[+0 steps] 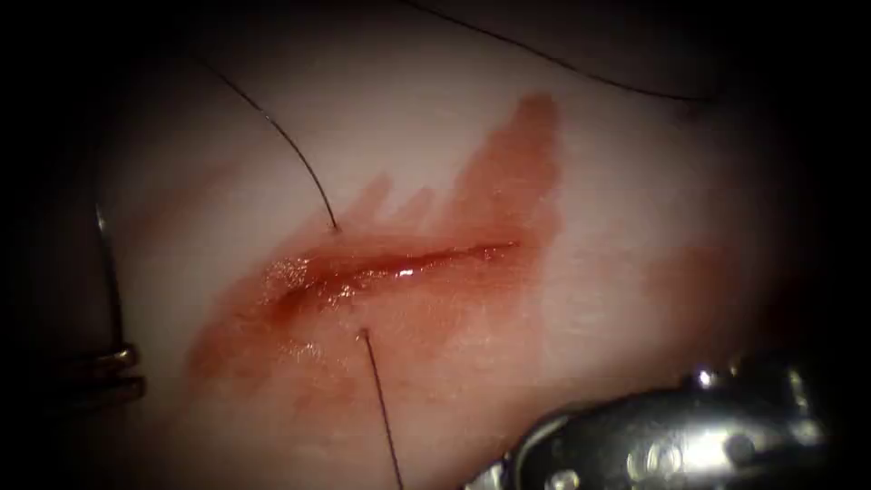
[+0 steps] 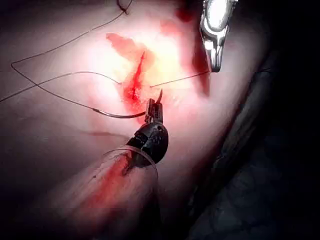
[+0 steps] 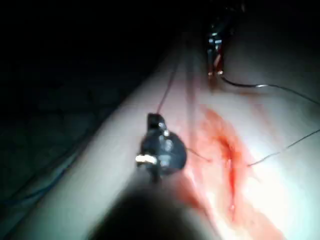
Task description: Wound Closure
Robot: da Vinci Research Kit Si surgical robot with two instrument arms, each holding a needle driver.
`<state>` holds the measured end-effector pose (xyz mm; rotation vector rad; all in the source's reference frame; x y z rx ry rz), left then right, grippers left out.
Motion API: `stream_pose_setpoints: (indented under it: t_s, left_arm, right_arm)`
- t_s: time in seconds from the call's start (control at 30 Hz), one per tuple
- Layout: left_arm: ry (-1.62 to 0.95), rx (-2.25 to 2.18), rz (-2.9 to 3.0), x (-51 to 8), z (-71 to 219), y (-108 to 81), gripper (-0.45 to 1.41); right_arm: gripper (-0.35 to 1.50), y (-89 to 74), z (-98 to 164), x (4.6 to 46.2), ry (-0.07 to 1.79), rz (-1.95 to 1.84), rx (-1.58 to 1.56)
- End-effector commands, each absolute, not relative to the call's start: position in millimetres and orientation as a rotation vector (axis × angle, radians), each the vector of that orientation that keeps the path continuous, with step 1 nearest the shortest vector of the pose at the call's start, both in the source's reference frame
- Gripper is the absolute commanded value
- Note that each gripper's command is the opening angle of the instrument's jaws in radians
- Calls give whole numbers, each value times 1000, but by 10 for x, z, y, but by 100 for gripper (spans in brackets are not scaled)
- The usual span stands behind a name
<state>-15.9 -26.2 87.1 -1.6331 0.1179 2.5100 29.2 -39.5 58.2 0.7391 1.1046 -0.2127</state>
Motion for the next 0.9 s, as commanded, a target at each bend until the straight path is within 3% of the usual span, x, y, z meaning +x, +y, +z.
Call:
stream_pose_setpoints:
  t_s: [0.03,0.1,0.13,0.17,0.2,0.3,0.47,0.67,0.9]
  left_arm:
    - [114,-1635,2508,-165,876,-267,-45]
    - [114,-1635,2508,-165,876,-267,-45]
    - [114,-1635,2508,-165,876,-267,-45]
    - [114,-1635,2508,-165,876,-267,-45]
    - [114,-1635,2508,-165,876,-267,-45]
    - [114,-1635,2508,-165,876,-267,-45]
    - [114,-1635,2508,-165,876,-267,-45]
    - [114,-1635,2508,-165,876,-267,-45]
    - [114,-1635,2508,-165,876,-267,-45]
  right_arm:
    - [-35,-404,583,293,1108,-227,760]
    - [-32,-397,581,288,1114,-237,753]
    - [49,-384,581,281,1123,-195,685]
    - [91,-376,582,276,1124,-162,649]
    - [103,-369,582,270,1125,-139,626]
    - [116,-343,600,244,1100,-34,532]
    - [121,-335,641,249,1067,37,470]
    - [114,-350,699,303,1011,77,403]
    - [108,-358,722,339,985,82,379]
